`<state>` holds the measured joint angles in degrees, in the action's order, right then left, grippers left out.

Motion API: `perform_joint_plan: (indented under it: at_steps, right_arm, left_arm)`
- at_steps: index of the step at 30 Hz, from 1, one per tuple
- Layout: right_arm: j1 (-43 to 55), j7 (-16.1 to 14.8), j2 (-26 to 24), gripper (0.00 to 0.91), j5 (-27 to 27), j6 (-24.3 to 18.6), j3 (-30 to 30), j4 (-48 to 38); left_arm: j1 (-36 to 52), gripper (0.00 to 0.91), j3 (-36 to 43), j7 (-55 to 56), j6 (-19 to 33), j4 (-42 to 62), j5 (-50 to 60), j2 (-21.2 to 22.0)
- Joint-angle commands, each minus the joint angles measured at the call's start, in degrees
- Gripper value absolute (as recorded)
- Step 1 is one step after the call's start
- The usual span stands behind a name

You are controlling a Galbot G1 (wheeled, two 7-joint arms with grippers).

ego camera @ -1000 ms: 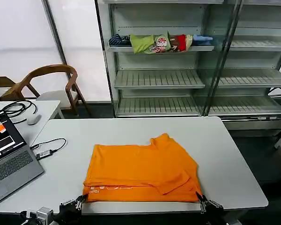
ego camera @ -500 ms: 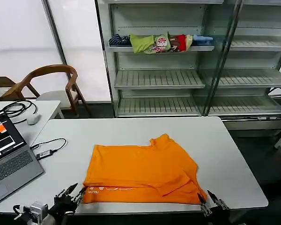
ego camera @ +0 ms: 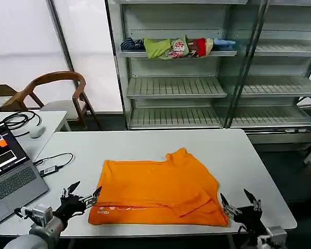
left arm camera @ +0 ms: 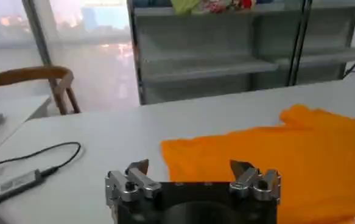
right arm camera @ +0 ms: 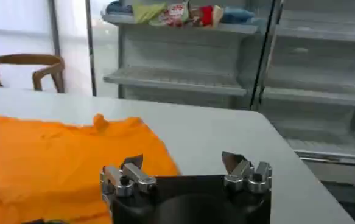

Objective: Fold and organize the clothes.

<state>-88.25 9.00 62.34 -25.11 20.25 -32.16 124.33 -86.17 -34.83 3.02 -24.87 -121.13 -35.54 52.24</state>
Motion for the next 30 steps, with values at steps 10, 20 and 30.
perform_joint_plan:
  at_steps: [10,20,30]
  right_arm:
    - [41.43,8.84,4.59,0.907,-4.55,12.86,19.76,-24.72]
    - [51.4,7.51,11.09,0.907,-4.69,12.86,23.46,-40.26]
    - [54.66,5.39,16.39,0.907,-1.32,12.44,24.86,-50.4]
  left_arm:
    - [27.41,0.907,14.98,-0.6,-0.78,21.75,-3.49,-1.13]
    - [37.26,0.907,21.8,-1.69,-0.63,32.53,-4.63,0.32]
    - [39.5,0.907,24.09,-2.74,-2.31,36.39,-5.21,1.07]
